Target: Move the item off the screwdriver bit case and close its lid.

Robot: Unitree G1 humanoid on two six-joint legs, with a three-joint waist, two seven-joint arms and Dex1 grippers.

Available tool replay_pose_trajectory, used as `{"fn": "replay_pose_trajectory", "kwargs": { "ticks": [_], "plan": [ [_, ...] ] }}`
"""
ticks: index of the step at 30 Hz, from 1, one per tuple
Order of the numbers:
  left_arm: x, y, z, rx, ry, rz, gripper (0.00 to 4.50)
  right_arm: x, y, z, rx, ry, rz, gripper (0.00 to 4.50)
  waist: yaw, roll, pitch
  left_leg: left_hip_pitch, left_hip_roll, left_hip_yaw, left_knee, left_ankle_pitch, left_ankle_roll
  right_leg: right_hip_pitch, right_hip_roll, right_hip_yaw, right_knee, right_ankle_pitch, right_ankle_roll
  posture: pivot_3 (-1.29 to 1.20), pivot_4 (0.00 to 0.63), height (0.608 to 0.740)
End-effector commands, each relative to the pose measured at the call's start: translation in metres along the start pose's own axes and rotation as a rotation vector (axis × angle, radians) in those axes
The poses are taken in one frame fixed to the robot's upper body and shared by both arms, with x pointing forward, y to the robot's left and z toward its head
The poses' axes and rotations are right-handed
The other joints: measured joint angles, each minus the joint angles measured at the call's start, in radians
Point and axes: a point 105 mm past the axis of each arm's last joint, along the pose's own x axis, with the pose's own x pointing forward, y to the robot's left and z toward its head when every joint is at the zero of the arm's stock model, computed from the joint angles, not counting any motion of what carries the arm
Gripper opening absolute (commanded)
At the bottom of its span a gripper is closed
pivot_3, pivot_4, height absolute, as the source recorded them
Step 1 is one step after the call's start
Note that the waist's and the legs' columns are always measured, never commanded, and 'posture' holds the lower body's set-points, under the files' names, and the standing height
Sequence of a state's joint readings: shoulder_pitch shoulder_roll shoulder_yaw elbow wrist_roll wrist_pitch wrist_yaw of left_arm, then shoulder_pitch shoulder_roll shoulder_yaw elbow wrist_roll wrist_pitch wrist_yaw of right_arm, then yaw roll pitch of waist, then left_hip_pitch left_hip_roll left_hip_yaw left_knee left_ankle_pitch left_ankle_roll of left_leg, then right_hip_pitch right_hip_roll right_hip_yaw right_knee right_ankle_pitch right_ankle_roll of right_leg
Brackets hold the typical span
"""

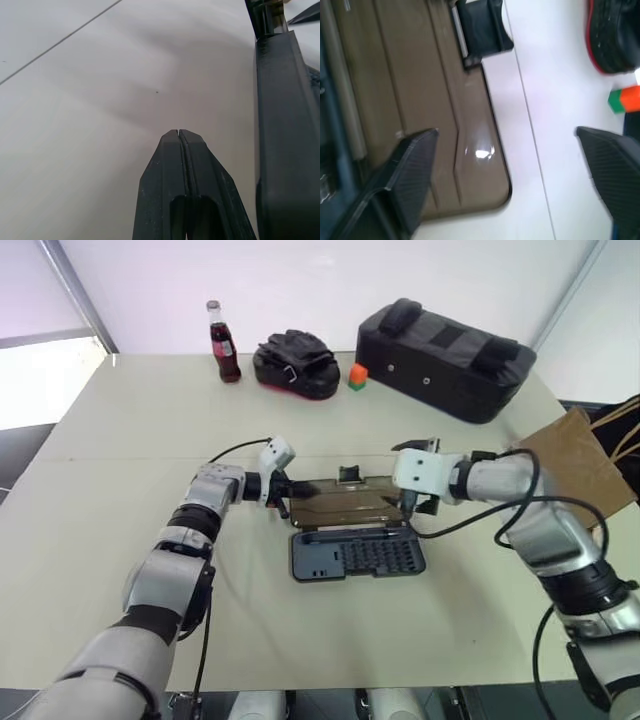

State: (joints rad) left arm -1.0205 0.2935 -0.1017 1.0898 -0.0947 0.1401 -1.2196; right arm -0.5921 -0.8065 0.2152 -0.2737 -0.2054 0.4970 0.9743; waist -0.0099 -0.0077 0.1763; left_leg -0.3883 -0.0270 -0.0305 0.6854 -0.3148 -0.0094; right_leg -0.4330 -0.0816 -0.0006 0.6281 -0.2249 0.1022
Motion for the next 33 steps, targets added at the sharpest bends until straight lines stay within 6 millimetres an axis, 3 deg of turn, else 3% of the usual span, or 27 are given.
{"fn": "replay_pose_trajectory", "kwargs": {
  "ticks": [1,2,4,6,8,12,17,20,25,27,29,33],
  "plan": [
    [-0.003,-0.001,0.02,0.042,-0.064,-0.016,0.0,-0.056,-0.031,0.035,0.242,-0.165,-0.097,4.44,0.0,0.0,0.0,-0.001,0.0,0.0,0.0,0.0,0.0,-0.001,0.0,0.0,0.0,0.0,0.0,0.0,0.15,0.74],
    [-0.004,-0.001,0.023,0.045,-0.073,-0.025,0.0,-0.065,-0.028,0.04,0.296,-0.194,-0.069,4.44,0.001,0.0,0.0,-0.001,0.0,-0.001,0.0,0.0,0.0,-0.001,0.0,0.0,0.001,0.0,0.0,0.0,0.15,0.74],
    [-0.004,-0.006,0.029,0.057,-0.087,-0.066,0.0,-0.081,0.001,0.048,0.376,-0.241,0.078,4.44,0.002,0.0,0.0,-0.001,0.0,-0.002,0.0,0.0,0.0,-0.001,0.0,0.0,0.001,0.0,0.0,0.0,0.15,0.74],
    [-0.004,-0.015,0.039,0.078,-0.102,-0.129,0.0,-0.091,0.031,0.048,0.448,-0.244,0.2,4.44,0.007,-0.001,0.0,-0.002,0.001,-0.003,0.0,0.0,0.0,0.0,0.001,-0.002,0.0,0.0,0.0,0.0,0.15,0.74],
    [-0.003,-0.023,0.046,0.101,-0.108,-0.184,0.0,-0.095,0.048,0.046,0.496,-0.238,0.251,4.44,0.015,-0.001,0.0,-0.002,0.001,-0.003,0.0,0.0,0.001,0.0,0.0,-0.002,0.0,0.0,0.0,0.0,0.15,0.74],
    [-0.004,-0.05,0.058,0.155,-0.104,-0.33,0.0,-0.094,0.052,0.036,0.57,-0.206,0.22,4.44,0.016,-0.001,0.0,-0.001,0.001,-0.001,0.002,0.0,0.001,0.0,-0.001,-0.001,0.001,0.0,0.0,0.0,0.15,0.74],
    [-0.009,-0.084,0.054,0.205,-0.037,-0.472,0.0,-0.094,0.058,0.029,0.595,-0.174,0.217,4.44,0.014,-0.001,0.0,0.0,0.002,-0.002,0.001,0.0,0.001,0.0,0.0,0.0,0.002,0.0,0.0,0.0,0.15,0.74],
    [-0.012,-0.102,0.041,0.226,0.026,-0.541,0.0,-0.094,0.059,0.029,0.607,-0.177,0.213,3.62,0.014,-0.001,0.0,0.0,0.002,-0.002,0.001,0.0,0.001,0.0,0.001,0.0,0.002,0.0,0.0,0.0,0.15,0.74],
    [-0.013,-0.114,0.009,0.271,0.15,-0.578,0.0,-0.095,0.066,0.038,0.602,-0.215,0.26,0.94,0.017,-0.001,0.0,0.0,0.003,-0.002,0.001,0.0,0.001,0.0,0.0,0.0,0.002,0.0,0.0,0.0,0.15,0.74],
    [-0.011,-0.115,0.008,0.268,0.146,-0.576,0.0,-0.095,0.074,0.045,0.6,-0.232,0.316,0.01,0.018,-0.001,0.0,0.0,0.003,-0.002,0.001,0.0,0.001,0.0,0.0,0.0,0.002,0.0,0.0,0.0,0.15,0.74],
    [-0.008,-0.112,0.025,0.261,0.083,-0.55,0.0,-0.096,0.095,0.054,0.588,-0.251,0.429,0.01,0.023,-0.001,0.0,0.0,0.003,-0.002,0.001,0.0,0.001,0.0,0.0,0.0,0.002,0.0,0.0,0.0,0.15,0.74],
    [0.0,-0.075,0.09,0.25,-0.142,-0.357,0.0,-0.082,0.109,0.052,0.562,-0.215,0.453,0.01,0.026,-0.003,0.001,-0.003,0.003,-0.003,0.006,-0.001,0.001,0.001,0.0,-0.002,0.001,0.0,0.0,0.0,0.15,0.74]
  ]
}}
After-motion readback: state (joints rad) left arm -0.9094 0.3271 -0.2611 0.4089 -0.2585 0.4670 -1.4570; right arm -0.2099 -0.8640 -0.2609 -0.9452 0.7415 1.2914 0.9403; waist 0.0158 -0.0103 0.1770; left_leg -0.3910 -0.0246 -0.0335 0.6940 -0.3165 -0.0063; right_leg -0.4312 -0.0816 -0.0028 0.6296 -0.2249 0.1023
